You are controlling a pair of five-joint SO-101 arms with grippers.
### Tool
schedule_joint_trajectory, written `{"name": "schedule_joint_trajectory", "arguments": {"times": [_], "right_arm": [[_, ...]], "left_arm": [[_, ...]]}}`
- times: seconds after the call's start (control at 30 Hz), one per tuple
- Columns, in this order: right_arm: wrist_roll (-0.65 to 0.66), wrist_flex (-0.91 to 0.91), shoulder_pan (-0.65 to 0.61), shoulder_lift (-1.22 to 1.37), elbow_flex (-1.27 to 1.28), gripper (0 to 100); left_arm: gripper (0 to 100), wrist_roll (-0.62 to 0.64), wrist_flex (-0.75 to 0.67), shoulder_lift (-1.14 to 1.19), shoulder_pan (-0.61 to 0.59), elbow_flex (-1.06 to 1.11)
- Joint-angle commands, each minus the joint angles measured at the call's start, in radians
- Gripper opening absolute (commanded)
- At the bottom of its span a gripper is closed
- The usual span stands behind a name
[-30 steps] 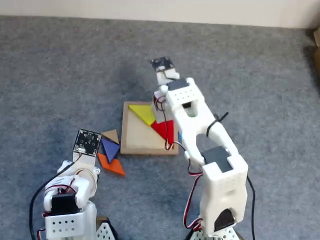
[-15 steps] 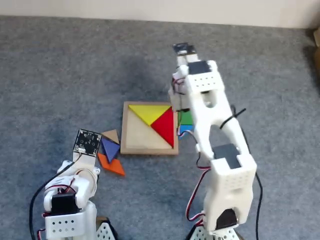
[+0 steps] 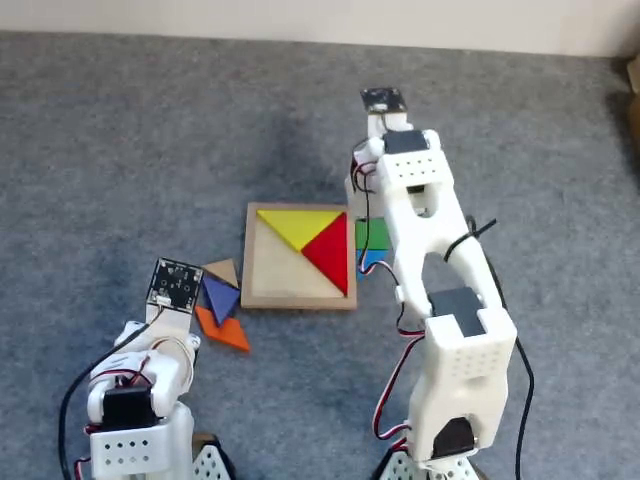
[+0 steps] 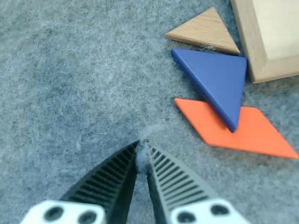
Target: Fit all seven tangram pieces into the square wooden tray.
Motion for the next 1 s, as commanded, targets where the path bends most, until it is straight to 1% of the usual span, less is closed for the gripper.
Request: {"name": "schedule_joint_trajectory", "arguments": {"times": [0.0, 0.13, 0.3, 0.47, 0.73, 0.83, 0.97], "right_arm": [[0.002, -0.061, 0.005, -0.015, 0.022, 29.1], [0.002, -0.104, -0.002, -0.001, 0.076, 29.1], [0.002, -0.097, -0.004, 0.127, 0.070, 29.1], [0.002, 0.013, 0.047, 0.151, -0.028, 29.0], [0.003, 0.064, 0.125, 0.145, -0.061, 28.9], [0.021, 0.105, 0.133, 0.133, -0.111, 28.9], [0.023, 0.117, 0.127, 0.085, -0.160, 28.9]], "left_arm": [[1, -0.006, -0.017, -0.005, -0.010, -0.004], [1, -0.006, -0.017, -0.005, -0.010, -0.004], [1, -0.006, -0.017, -0.005, -0.010, -0.004], [1, -0.006, -0.017, -0.005, -0.010, -0.004], [1, -0.006, -0.017, -0.005, -0.010, -0.004], [1, -0.006, -0.017, -0.005, -0.010, -0.004], [1, -0.006, -0.017, -0.005, -0.010, -0.004]]}}
